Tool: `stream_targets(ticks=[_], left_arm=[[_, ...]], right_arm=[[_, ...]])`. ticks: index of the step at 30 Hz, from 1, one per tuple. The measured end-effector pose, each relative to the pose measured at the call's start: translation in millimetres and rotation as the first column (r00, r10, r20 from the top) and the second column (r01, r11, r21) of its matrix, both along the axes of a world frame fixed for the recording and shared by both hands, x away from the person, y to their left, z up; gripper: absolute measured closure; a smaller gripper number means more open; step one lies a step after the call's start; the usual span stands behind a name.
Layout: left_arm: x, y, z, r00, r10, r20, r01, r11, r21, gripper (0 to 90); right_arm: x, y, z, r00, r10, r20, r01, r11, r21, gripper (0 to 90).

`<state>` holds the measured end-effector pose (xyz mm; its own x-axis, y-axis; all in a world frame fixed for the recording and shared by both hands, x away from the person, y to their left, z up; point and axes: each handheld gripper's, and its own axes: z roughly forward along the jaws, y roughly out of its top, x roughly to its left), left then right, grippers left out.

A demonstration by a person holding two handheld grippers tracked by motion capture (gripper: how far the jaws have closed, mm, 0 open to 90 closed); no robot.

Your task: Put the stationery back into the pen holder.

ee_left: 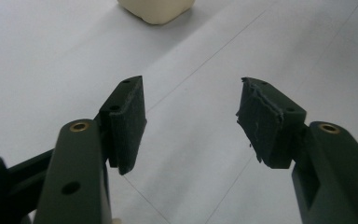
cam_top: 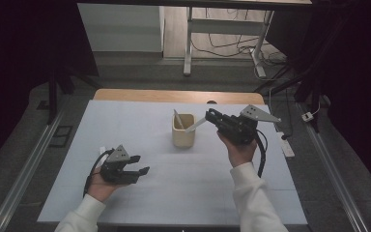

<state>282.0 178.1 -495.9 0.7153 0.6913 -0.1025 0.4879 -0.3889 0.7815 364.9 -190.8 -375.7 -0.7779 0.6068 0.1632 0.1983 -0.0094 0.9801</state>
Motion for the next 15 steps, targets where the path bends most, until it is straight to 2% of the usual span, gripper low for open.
stream_targets(ticks=[9, 15], left_arm=[[0.4, -0.2, -0.8, 1.0, -0.003, -0.002, 0.003, 1.0, 0.003, 40.1], [0.5, -0.4, -1.2, 1.0, -0.003, -0.005, 0.003, 1.0, -0.001, 39.9]], right_arm=[[29.0, 7.5, 0.1, 0.9975, -0.055, -0.045, 0.054, 0.998, -0.023, 77.8], [38.8, 10.6, -1.8, 0.9955, -0.072, -0.062, 0.069, 0.997, -0.045, 77.8]])
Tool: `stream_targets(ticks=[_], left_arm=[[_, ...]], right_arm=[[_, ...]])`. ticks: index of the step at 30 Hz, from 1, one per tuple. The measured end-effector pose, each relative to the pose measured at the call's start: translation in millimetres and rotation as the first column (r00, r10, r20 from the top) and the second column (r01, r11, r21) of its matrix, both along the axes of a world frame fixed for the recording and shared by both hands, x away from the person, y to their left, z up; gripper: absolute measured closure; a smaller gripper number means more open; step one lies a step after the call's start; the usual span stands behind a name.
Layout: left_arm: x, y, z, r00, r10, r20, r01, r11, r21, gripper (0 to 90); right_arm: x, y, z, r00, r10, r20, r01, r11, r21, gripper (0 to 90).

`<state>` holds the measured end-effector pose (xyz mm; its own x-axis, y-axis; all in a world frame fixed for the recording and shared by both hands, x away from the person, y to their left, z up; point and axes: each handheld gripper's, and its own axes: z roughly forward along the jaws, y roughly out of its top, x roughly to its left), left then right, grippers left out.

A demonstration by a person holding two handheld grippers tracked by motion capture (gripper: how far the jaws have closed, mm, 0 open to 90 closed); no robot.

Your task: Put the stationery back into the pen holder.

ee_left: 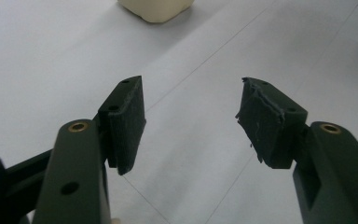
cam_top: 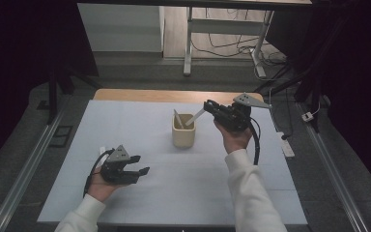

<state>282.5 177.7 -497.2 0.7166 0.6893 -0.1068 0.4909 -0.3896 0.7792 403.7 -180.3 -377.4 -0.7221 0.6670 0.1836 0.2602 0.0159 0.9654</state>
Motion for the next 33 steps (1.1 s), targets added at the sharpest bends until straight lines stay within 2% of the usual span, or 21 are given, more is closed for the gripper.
stream_targets(ticks=[6, 13, 16, 19, 23, 30, 33], left_arm=[[-0.2, 0.0, 0.3, 1.0, 0.001, 0.005, -0.001, 1.0, 0.001, 39.9], [0.3, -2.2, -0.8, 1.0, -0.002, 0.001, 0.002, 1.0, 0.007, 39.5], [0.0, -2.3, -0.6, 1.0, -0.003, 0.002, 0.003, 1.0, 0.007, 39.4], [-0.4, -1.7, -0.3, 1.0, -0.001, 0.004, 0.001, 1.0, 0.006, 39.4], [-1.0, -0.7, 0.7, 0.9998, 0.014, 0.015, -0.014, 0.9999, 0.001, 39.3], [-1.7, 1.7, 2.3, 0.999, 0.034, 0.029, -0.033, 0.9994, -0.012, 39.5], [-1.5, 2.3, 1.7, 0.9991, 0.036, 0.025, -0.035, 0.9993, -0.01, 39.4]], right_arm=[[3.5, 1.9, -2.5, 1.0, 0.001, -0.007, -0.001, 1.0, -0.031, 77.7], [9.8, 6.7, -9.0, 0.9994, 0.009, -0.034, -0.011, 0.998, -0.057, 77.7], [12.4, 10.8, -12.3, 0.998, 0.03, -0.056, -0.034, 0.997, -0.064, 76.9], [14.8, 13.9, -16.3, 0.996, 0.048, -0.076, -0.054, 0.995, -0.083, 67.8], [13.8, 12.1, -16.4, 0.9968, 0.03, -0.074, -0.036, 0.995, -0.088, 59.5], [7.4, 3.9, -18.3, 0.9973, 0.03, -0.066, -0.037, 0.993, -0.109, 53.9], [2.7, 0.4, -22.8, 0.9972, 0.038, -0.064, -0.047, 0.989, -0.137, 52.7]])
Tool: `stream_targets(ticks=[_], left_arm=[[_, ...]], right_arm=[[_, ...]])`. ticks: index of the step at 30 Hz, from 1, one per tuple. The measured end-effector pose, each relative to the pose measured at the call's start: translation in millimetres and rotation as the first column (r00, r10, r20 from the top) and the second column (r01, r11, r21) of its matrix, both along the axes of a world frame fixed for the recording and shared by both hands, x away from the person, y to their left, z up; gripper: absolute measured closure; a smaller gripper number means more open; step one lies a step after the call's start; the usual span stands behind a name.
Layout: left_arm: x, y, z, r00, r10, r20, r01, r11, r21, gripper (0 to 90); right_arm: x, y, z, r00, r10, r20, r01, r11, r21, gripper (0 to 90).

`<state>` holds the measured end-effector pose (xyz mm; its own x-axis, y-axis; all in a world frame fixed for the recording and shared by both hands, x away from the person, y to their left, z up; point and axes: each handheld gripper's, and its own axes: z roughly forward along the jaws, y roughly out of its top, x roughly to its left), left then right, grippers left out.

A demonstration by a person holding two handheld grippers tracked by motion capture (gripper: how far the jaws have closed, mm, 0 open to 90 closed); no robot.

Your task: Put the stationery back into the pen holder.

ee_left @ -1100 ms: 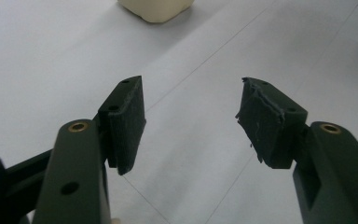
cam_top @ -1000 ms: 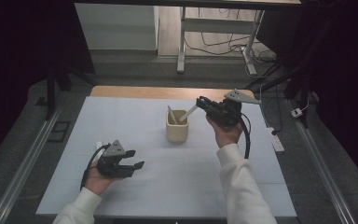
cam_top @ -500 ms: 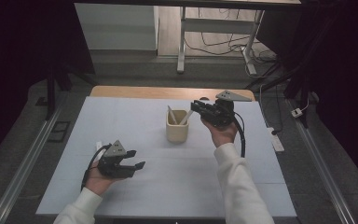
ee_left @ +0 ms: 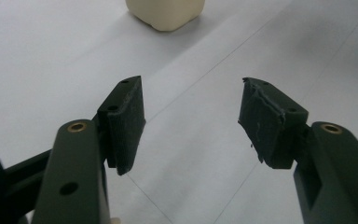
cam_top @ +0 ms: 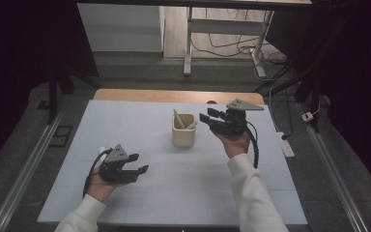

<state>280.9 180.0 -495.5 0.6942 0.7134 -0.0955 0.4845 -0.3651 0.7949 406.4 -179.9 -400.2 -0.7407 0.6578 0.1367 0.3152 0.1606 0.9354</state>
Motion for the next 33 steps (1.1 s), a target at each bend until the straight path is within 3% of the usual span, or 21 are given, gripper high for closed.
stream_targets(ticks=[17, 25, 33], left_arm=[[-0.1, -0.3, -1.7, 1.0, -0.006, -0.005, 0.006, 1.0, 0.007, 39.5], [-0.7, 0.3, -3.0, 0.9999, -0.011, -0.013, 0.011, 0.9999, 0.01, 39.3], [-0.5, 4.2, -1.7, 0.9999, -0.007, -0.014, 0.007, 1.0, -0.001, 38.9]], right_arm=[[-47.3, -41.6, -40.3, 0.9998, 0.009, 0.018, -0.007, 0.996, -0.087, 50.9], [-71.3, -62.0, -54.3, 0.9996, 0.012, 0.024, -0.008, 0.991, -0.133, 50.3], [-94.7, -80.7, -75.9, 1.0, 0.005, -0.002, -0.006, 0.981, -0.194, 50.0]])
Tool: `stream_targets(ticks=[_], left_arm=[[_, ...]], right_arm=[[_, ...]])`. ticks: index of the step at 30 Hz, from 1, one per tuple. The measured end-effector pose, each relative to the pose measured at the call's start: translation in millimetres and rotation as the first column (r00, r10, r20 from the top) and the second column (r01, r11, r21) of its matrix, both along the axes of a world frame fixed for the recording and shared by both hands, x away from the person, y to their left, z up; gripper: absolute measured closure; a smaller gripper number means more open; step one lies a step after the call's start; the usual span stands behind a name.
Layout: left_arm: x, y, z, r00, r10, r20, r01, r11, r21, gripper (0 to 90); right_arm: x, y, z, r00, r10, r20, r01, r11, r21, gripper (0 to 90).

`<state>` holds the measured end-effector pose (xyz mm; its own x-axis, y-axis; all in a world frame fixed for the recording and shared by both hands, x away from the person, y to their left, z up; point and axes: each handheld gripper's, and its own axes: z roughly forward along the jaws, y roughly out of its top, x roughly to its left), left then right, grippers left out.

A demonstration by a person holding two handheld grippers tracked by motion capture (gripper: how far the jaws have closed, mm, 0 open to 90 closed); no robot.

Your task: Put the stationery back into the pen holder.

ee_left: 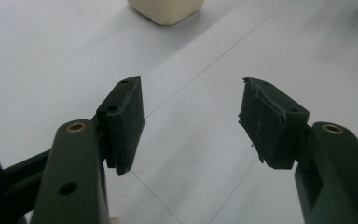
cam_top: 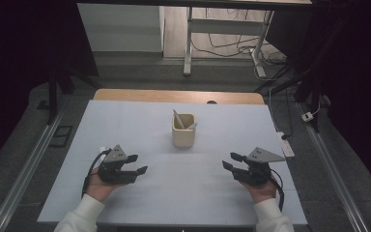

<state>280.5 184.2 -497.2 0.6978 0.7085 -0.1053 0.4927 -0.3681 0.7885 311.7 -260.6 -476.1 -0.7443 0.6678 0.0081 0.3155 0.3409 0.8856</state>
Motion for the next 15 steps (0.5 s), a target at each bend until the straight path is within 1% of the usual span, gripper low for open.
stream_targets(ticks=[4, 7, 9, 11, 15], left_arm=[[0.2, 0.7, 0.7, 1.0, 0.002, -0.001, -0.002, 1.0, -0.002, 38.6], [-0.3, 2.9, 3.4, 1.0, 0.002, 0.007, -0.002, 1.0, -0.001, 38.4], [-0.1, 6.5, 6.6, 0.9999, 0.006, 0.014, -0.006, 1.0, -0.001, 38.3], [0.1, 11.5, 9.8, 0.9997, 0.016, 0.016, -0.015, 0.9998, -0.013, 38.2], [-0.3, 23.3, 15.4, 0.9992, 0.035, 0.019, -0.034, 0.999, -0.028, 37.6]], right_arm=[[-6.0, -9.8, -7.7, 0.9999, -0.011, -0.008, 0.011, 1.0, -0.025, 49.5], [-8.7, -15.0, -11.7, 0.9997, -0.022, -0.007, 0.022, 0.999, -0.041, 49.3], [-10.2, -17.3, -15.5, 0.9996, -0.024, -0.017, 0.023, 0.998, -0.051, 49.2], [-11.1, -18.7, -17.5, 0.9994, -0.029, -0.019, 0.028, 0.997, -0.066, 49.1], [-11.1, -21.5, -18.1, 0.999, -0.04, -0.018, 0.039, 0.997, -0.067, 49.1]])
